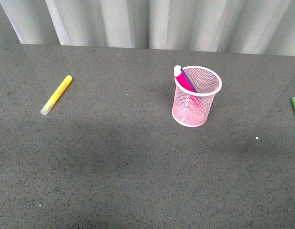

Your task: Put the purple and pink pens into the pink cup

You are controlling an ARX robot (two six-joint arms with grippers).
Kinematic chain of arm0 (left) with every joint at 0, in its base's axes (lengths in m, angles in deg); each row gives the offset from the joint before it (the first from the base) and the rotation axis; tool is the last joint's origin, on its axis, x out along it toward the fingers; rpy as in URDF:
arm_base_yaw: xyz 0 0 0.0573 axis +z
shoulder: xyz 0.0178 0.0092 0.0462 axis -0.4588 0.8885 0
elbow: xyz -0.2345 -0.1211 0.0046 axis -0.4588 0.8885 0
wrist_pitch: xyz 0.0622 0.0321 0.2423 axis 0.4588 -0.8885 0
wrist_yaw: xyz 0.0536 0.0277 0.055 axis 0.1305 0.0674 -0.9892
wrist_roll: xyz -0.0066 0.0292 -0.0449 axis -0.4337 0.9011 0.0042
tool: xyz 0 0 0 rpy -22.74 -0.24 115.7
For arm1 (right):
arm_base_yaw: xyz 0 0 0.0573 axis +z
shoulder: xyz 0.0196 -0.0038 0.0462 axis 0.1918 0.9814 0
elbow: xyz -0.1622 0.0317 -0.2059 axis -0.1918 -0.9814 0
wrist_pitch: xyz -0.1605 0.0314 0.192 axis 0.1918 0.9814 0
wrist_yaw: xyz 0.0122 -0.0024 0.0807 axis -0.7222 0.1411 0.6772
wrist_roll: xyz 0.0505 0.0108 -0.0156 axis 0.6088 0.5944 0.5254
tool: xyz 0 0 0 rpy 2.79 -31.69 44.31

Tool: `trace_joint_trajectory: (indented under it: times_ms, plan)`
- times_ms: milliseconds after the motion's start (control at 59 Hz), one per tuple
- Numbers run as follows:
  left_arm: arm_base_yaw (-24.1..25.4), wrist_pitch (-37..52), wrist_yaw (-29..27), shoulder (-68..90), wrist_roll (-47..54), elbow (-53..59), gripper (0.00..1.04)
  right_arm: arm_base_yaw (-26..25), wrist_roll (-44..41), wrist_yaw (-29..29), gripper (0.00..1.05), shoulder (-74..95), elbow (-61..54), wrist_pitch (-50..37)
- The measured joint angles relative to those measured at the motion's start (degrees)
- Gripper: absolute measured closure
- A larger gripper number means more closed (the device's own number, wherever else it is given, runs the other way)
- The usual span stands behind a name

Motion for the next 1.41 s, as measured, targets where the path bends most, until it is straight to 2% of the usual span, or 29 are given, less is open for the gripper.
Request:
trace_joint_trajectory:
  times_ms: [237,356,1001,1052,1408]
  plan:
    - [0.0,0.0,0.0,0.0,0.0,0.0,0.07,0.0,0.0,0.0,1.01,-3.3,0.0,3.3]
    - [0.0,0.0,0.0,0.0,0.0,0.0,0.07,0.0,0.0,0.0,1.01,-11.3,0.0,13.0]
    - [0.0,0.0,0.0,0.0,0.0,0.0,0.07,0.0,0.0,0.0,1.01,-13.0,0.0,13.4]
    - [0.0,0.0,0.0,0.0,0.0,0.0,0.07,0.0,0.0,0.0,0.95,-13.0,0.0,13.4]
    - [0.0,0.0,0.0,0.0,0.0,0.0,0.07,0.0,0.0,0.0,0.35,-13.0,0.0,13.4]
